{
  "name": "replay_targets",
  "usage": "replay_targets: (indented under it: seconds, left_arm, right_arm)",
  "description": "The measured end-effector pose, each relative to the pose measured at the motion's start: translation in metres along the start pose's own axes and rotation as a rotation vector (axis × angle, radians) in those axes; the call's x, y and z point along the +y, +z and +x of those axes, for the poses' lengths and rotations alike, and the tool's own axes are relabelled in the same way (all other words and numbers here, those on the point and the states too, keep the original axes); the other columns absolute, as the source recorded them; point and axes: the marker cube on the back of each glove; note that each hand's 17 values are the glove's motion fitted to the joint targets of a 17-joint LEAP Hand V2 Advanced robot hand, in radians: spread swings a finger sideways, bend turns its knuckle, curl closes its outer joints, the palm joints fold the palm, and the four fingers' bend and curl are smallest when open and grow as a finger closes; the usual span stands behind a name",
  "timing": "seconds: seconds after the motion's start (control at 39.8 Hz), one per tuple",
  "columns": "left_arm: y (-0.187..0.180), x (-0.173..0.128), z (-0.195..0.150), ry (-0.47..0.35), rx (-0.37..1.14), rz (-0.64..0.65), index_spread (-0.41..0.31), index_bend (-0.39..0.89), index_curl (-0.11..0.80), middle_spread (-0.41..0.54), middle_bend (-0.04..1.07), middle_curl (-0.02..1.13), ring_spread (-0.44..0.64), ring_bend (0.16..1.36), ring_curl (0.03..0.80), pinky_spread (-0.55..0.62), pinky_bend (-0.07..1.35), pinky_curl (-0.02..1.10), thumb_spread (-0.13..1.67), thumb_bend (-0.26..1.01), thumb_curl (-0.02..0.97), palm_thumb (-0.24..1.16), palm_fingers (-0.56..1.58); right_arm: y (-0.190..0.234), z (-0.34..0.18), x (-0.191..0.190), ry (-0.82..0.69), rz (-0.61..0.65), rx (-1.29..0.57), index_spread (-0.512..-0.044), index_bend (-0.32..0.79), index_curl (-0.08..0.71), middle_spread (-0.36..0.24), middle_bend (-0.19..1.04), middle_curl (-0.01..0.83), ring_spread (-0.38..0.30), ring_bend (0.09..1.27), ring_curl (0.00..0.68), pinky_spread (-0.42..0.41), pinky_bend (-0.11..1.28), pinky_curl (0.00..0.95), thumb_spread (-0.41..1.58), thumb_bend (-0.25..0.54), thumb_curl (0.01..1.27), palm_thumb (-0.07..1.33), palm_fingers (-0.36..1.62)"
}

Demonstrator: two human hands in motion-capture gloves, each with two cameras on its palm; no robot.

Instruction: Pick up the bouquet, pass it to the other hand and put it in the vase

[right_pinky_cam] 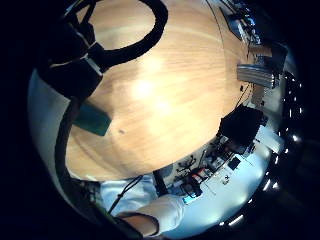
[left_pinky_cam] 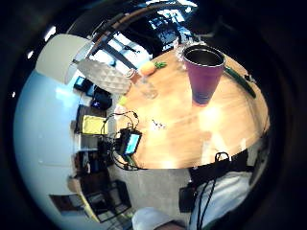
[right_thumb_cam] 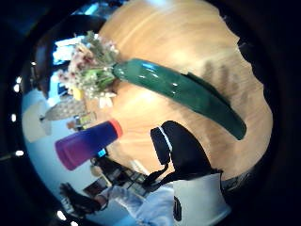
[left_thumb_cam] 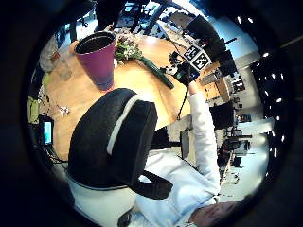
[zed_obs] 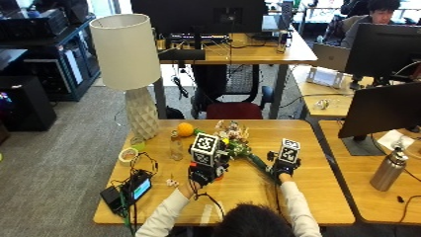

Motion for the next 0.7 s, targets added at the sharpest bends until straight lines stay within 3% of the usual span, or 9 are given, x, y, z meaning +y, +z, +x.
replay_targets:
  seconds: [0.2,0.28,0.35,0.43,0.53,0.63,0.7]
  left_arm:
    - [0.002,0.000,0.000,-0.001,-0.001,-0.004,-0.035,0.17,0.360,0.162,0.16,0.23,0.28,0.50,0.263,0.36,0.41,0.32,1.14,-0.02,0.225,0.08,0.30]
    - [0.004,-0.002,-0.003,-0.002,-0.009,-0.002,-0.035,0.17,0.363,0.162,0.16,0.23,0.28,0.50,0.265,0.36,0.40,0.32,1.15,-0.02,0.227,0.08,0.29]
    - [0.004,-0.002,-0.005,-0.014,-0.024,-0.005,-0.035,0.17,0.363,0.162,0.16,0.23,0.28,0.51,0.267,0.36,0.41,0.32,1.15,-0.02,0.229,0.08,0.29]
    - [0.000,0.002,-0.003,-0.021,-0.017,-0.014,-0.035,0.17,0.365,0.162,0.16,0.23,0.28,0.50,0.268,0.36,0.40,0.33,1.15,-0.02,0.231,0.08,0.29]
    - [0.006,-0.005,-0.004,-0.014,-0.016,-0.001,-0.035,0.18,0.368,0.162,0.16,0.24,0.28,0.50,0.270,0.36,0.40,0.33,1.15,-0.02,0.233,0.08,0.29]
    - [0.006,-0.005,-0.003,-0.008,-0.014,-0.013,-0.035,0.17,0.369,0.162,0.16,0.24,0.28,0.50,0.271,0.36,0.40,0.33,1.15,-0.02,0.233,0.08,0.29]
    - [0.003,-0.002,0.000,-0.010,-0.007,-0.024,-0.035,0.17,0.370,0.162,0.16,0.24,0.28,0.50,0.272,0.37,0.40,0.33,1.15,-0.02,0.233,0.08,0.29]
  right_arm:
    - [0.042,-0.003,-0.011,-0.001,-0.065,0.126,-0.163,0.05,0.078,0.005,0.39,0.398,-0.017,0.66,0.364,0.148,0.67,0.357,1.07,-0.024,0.29,0.53,0.57]
    - [0.049,-0.003,-0.014,0.015,-0.033,0.162,-0.177,0.11,0.100,-0.007,0.40,0.406,-0.041,0.63,0.356,0.129,0.64,0.347,1.07,0.001,0.30,0.59,0.62]
    - [0.048,-0.004,-0.018,0.023,0.057,0.188,-0.185,0.22,0.154,-0.023,0.39,0.404,-0.082,0.62,0.350,0.057,0.57,0.326,1.07,0.022,0.31,0.66,0.78]
    - [0.046,-0.006,-0.022,0.048,0.105,0.211,-0.187,0.26,0.194,-0.049,0.37,0.406,-0.116,0.60,0.341,-0.014,0.53,0.309,1.09,0.065,0.33,0.76,0.97]
    - [0.042,-0.010,-0.030,0.046,0.161,0.207,-0.182,0.29,0.250,-0.071,0.35,0.415,-0.148,0.55,0.351,-0.074,0.49,0.318,1.10,0.107,0.36,0.87,1.06]
    - [0.033,-0.011,-0.037,0.017,0.253,0.158,-0.189,0.28,0.291,-0.102,0.35,0.435,-0.178,0.48,0.360,-0.138,0.52,0.346,1.01,0.089,0.40,0.91,1.13]
    - [0.034,-0.007,-0.028,0.021,0.143,0.077,-0.192,0.19,0.296,-0.128,0.38,0.456,-0.209,0.58,0.399,-0.217,0.54,0.355,0.90,0.061,0.44,0.92,1.30]
